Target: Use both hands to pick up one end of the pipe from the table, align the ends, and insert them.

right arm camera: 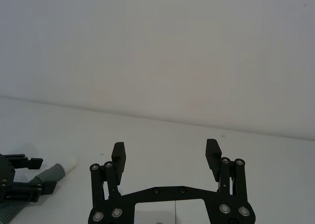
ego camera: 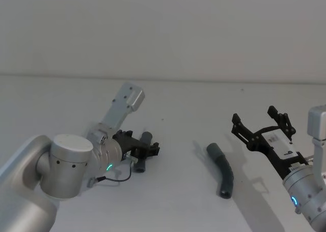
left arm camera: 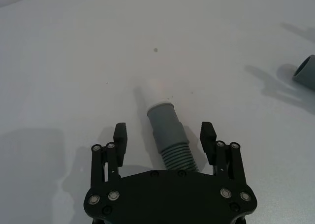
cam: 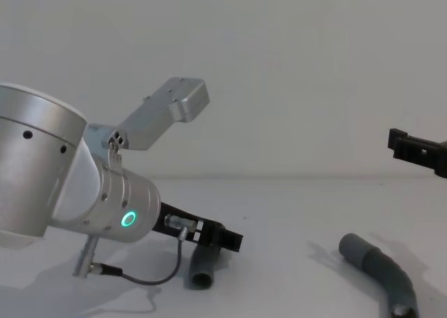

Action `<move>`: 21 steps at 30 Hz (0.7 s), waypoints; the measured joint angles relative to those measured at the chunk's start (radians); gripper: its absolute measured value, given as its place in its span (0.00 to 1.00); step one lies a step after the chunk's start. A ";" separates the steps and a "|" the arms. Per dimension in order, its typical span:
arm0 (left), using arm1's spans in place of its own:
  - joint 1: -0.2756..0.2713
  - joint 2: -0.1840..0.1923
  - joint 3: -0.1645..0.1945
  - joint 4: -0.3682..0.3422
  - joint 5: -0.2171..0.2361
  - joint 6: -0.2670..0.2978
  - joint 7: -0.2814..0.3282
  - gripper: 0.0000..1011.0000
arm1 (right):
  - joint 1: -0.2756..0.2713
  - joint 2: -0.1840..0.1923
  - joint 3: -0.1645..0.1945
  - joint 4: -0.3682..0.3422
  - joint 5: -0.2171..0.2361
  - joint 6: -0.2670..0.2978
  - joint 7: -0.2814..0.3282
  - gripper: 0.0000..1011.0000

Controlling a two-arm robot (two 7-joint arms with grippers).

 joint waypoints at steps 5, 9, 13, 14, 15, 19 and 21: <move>0.000 -0.002 0.000 0.002 0.002 0.002 0.001 0.79 | 0.000 0.000 0.000 0.000 0.000 0.000 0.000 0.99; -0.001 -0.003 0.000 0.002 0.004 0.003 0.001 0.68 | 0.000 0.000 0.000 0.000 0.000 0.000 0.000 0.99; -0.001 -0.003 0.000 0.003 0.004 0.004 0.002 0.56 | 0.000 0.000 0.000 0.000 0.000 0.000 0.000 0.99; -0.001 -0.003 0.000 0.003 0.005 0.004 0.002 0.54 | 0.000 0.000 0.000 0.000 0.000 0.000 0.000 0.99; -0.001 -0.003 0.000 0.003 0.005 0.004 0.002 0.48 | 0.000 0.000 0.000 0.000 0.000 0.000 0.000 0.99; -0.002 -0.004 0.000 0.004 0.005 0.004 0.002 0.38 | 0.000 0.000 0.000 0.000 0.000 0.000 0.000 0.99; -0.002 -0.004 0.000 0.004 0.005 0.004 0.002 0.34 | 0.000 0.000 0.000 0.000 0.000 0.000 0.000 0.99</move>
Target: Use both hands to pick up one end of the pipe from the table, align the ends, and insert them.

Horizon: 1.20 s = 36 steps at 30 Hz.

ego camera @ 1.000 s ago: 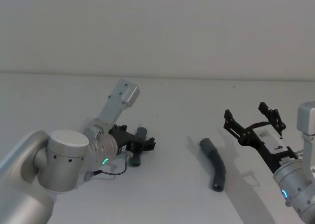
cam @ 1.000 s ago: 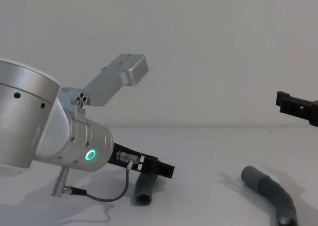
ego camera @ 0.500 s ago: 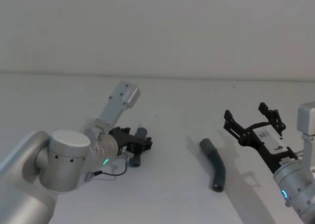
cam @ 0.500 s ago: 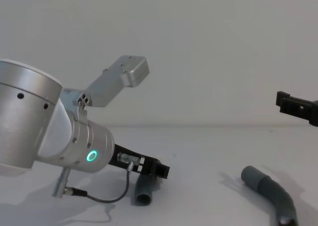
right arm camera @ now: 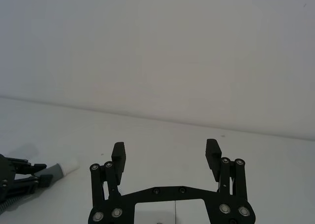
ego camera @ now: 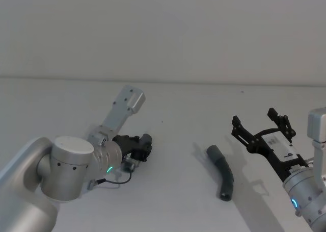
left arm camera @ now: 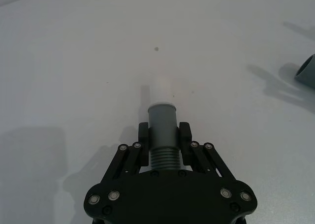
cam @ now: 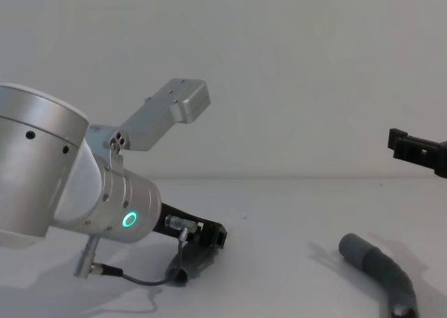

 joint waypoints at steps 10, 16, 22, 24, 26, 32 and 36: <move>0.000 -0.001 0.000 0.001 0.001 0.001 0.000 0.34 | 0.000 0.000 0.000 0.000 0.000 0.000 0.000 0.99; 0.000 -0.001 0.000 0.001 0.001 0.001 0.000 0.34 | 0.000 0.000 0.000 0.000 0.000 0.000 0.000 0.99; 0.000 -0.001 0.000 0.001 0.001 0.001 0.000 0.34 | 0.000 0.000 0.000 0.000 0.000 0.000 0.000 0.99; 0.000 -0.001 0.000 0.001 0.001 0.001 0.000 0.34 | 0.001 -0.001 0.000 0.000 -0.001 0.001 0.000 0.99; 0.000 -0.001 0.000 0.001 0.001 0.001 0.000 0.34 | 0.006 -0.001 0.000 0.000 -0.005 0.009 -0.001 0.99; 0.000 -0.001 0.000 0.001 0.001 0.001 0.000 0.34 | 0.021 0.006 -0.001 -0.002 -0.018 0.048 -0.002 0.99; 0.000 -0.001 0.000 0.001 0.001 0.001 0.000 0.34 | 0.035 0.017 -0.003 -0.014 -0.025 0.109 -0.001 0.99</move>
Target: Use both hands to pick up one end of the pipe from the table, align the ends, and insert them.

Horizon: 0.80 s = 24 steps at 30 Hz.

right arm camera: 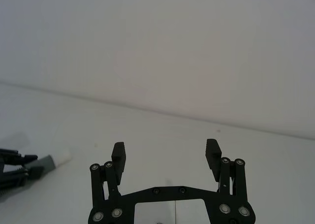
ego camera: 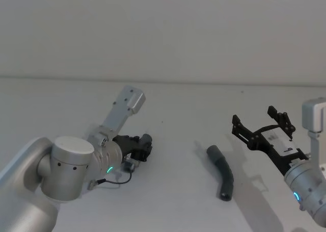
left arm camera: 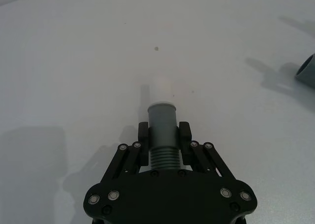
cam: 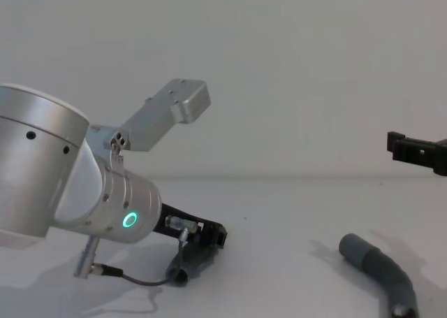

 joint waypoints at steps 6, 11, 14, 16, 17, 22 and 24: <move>0.000 0.000 0.000 0.000 0.000 0.000 0.000 0.34 | 0.013 0.021 0.000 -0.023 -0.002 0.085 0.013 0.99; 0.000 0.000 0.000 0.000 0.000 0.000 0.000 0.34 | 0.018 0.042 0.001 -0.051 0.007 0.170 0.039 0.99; 0.000 0.000 0.000 0.000 0.000 0.000 0.000 0.34 | 0.018 0.057 0.005 -0.070 0.020 0.220 0.060 0.99; 0.000 0.000 0.000 0.000 0.000 0.000 0.000 0.34 | 0.018 0.062 0.007 -0.079 0.029 0.242 0.071 0.99; 0.000 0.000 0.000 0.000 0.000 0.000 0.000 0.34 | 0.016 0.067 0.010 -0.090 0.039 0.268 0.083 0.99; 0.000 0.000 0.000 0.000 0.000 0.000 0.000 0.34 | 0.011 0.082 0.019 -0.116 0.071 0.337 0.118 0.99; 0.000 0.000 0.000 0.000 0.000 0.000 0.000 0.34 | 0.011 0.086 0.020 -0.123 0.079 0.352 0.125 0.99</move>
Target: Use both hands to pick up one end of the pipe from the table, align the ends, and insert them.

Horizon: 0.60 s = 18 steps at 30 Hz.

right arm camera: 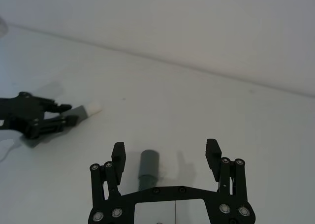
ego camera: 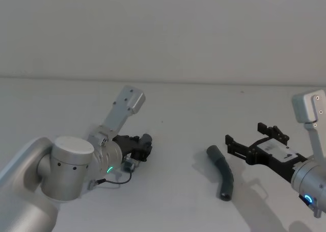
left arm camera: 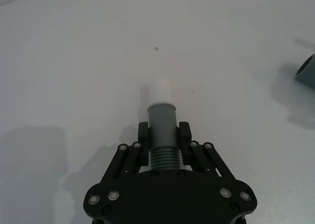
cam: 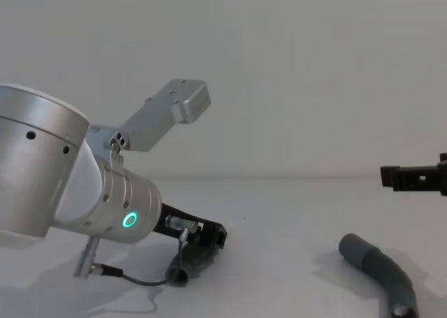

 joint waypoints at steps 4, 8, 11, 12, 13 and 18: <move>0.000 0.000 0.000 0.000 0.000 0.000 0.000 0.34 | -0.001 0.007 0.001 -0.008 0.015 0.034 0.016 0.99; 0.000 0.000 0.000 0.000 0.000 0.000 0.000 0.34 | 0.002 0.010 -0.004 -0.009 0.021 0.054 0.022 0.99; 0.000 0.000 0.000 0.000 0.000 0.000 0.000 0.34 | 0.007 0.011 -0.012 -0.004 0.022 0.068 0.024 0.99; 0.000 0.000 0.000 0.000 0.000 0.000 0.000 0.34 | 0.010 0.010 -0.016 0.001 0.022 0.073 0.024 0.99; 0.000 0.000 0.000 0.000 0.000 0.000 0.000 0.34 | 0.012 0.010 -0.018 0.003 0.021 0.074 0.024 0.99; 0.000 0.000 0.000 0.000 0.000 0.000 0.000 0.34 | 0.023 0.004 -0.034 0.027 0.013 0.083 0.024 0.99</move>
